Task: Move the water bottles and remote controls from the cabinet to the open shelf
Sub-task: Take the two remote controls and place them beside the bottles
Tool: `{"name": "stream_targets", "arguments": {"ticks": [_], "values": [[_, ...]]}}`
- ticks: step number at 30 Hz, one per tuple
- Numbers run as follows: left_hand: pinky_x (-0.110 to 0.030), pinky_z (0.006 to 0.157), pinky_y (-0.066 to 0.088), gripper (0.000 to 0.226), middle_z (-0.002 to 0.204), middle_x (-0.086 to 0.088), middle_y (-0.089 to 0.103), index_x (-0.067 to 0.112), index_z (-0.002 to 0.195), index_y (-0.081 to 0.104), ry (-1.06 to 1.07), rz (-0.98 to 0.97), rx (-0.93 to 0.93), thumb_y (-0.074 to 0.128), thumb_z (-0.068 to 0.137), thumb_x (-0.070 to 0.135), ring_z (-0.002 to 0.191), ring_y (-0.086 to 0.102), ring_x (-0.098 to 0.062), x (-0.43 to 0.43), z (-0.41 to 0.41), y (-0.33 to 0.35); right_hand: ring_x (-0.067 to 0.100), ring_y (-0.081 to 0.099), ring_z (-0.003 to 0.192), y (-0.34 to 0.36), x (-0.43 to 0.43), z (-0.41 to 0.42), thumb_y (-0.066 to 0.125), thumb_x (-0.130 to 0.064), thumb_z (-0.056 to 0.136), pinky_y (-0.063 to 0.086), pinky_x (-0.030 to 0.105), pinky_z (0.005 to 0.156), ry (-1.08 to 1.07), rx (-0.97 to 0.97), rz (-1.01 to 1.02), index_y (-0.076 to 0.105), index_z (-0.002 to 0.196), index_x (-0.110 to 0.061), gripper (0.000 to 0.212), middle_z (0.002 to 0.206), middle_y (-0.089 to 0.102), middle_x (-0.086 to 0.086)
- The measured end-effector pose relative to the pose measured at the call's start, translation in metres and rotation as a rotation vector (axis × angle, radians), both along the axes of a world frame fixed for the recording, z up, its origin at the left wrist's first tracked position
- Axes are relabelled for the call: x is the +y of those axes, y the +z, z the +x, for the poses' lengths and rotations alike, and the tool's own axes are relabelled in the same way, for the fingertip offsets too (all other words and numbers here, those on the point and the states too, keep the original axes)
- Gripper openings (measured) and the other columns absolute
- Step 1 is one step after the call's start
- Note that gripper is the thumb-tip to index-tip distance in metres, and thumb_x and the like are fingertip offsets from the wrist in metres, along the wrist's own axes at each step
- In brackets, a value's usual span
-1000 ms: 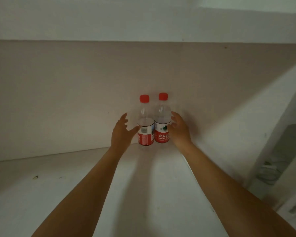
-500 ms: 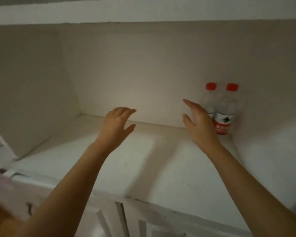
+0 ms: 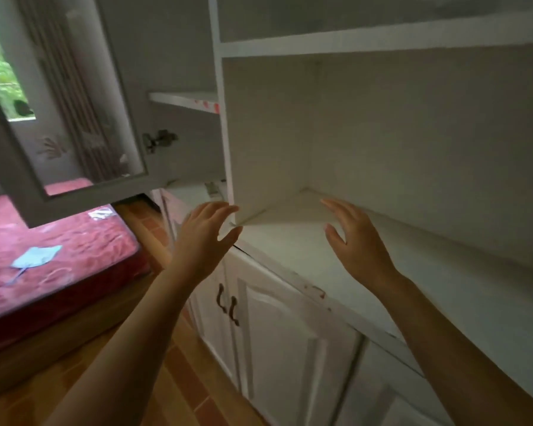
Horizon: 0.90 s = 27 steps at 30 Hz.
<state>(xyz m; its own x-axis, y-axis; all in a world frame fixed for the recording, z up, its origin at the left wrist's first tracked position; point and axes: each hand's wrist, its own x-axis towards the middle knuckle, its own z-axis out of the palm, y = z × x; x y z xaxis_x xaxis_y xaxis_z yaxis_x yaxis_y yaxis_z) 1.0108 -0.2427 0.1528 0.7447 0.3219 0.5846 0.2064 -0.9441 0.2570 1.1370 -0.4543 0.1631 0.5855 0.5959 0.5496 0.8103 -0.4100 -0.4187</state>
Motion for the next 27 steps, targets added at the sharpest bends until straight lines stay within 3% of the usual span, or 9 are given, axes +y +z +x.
{"name": "stream_targets", "arguments": {"ticks": [7, 12, 20, 27], "values": [[-0.043, 0.094, 0.042, 0.034, 0.120, -0.013, 0.062, 0.012, 0.115, 0.059, 0.179, -0.060, -0.033, 0.061, 0.084, 0.024, 0.114, 0.053, -0.032, 0.076, -0.092, 0.003, 0.020, 0.036, 0.128, -0.004, 0.093, -0.060, 0.049, -0.014, 0.091, 0.018, 0.019, 0.102, 0.116, 0.014, 0.005, 0.042, 0.133, -0.015, 0.042, 0.137, 0.047, 0.007], [-0.043, 0.096, 0.041, 0.033, 0.120, -0.014, 0.062, 0.010, 0.115, 0.060, 0.220, -0.074, -0.064, 0.060, 0.085, 0.024, 0.115, 0.052, -0.032, 0.109, -0.128, 0.004, 0.023, 0.038, 0.127, -0.004, 0.141, -0.096, 0.052, -0.015, 0.090, 0.022, 0.023, 0.102, 0.161, 0.014, 0.057, 0.045, 0.130, -0.012, 0.041, 0.135, 0.049, 0.010], [-0.036, 0.094, 0.039, 0.034, 0.125, -0.007, 0.058, 0.015, 0.119, 0.056, 0.205, -0.107, 0.004, 0.054, 0.088, 0.029, 0.117, 0.049, -0.026, 0.158, -0.132, -0.012, 0.022, 0.038, 0.128, -0.010, 0.182, -0.108, 0.051, -0.019, 0.091, 0.025, 0.027, 0.102, 0.112, 0.008, 0.047, 0.045, 0.129, -0.014, 0.039, 0.136, 0.049, 0.007], [-0.040, 0.095, 0.042, 0.036, 0.126, -0.008, 0.057, 0.015, 0.121, 0.055, 0.162, -0.165, 0.051, 0.053, 0.088, 0.030, 0.116, 0.051, -0.026, 0.193, -0.101, -0.035, 0.022, 0.038, 0.127, -0.018, 0.202, -0.081, 0.049, -0.019, 0.091, 0.026, 0.026, 0.100, 0.033, 0.024, -0.013, 0.045, 0.130, -0.014, 0.039, 0.136, 0.048, 0.007]]}}
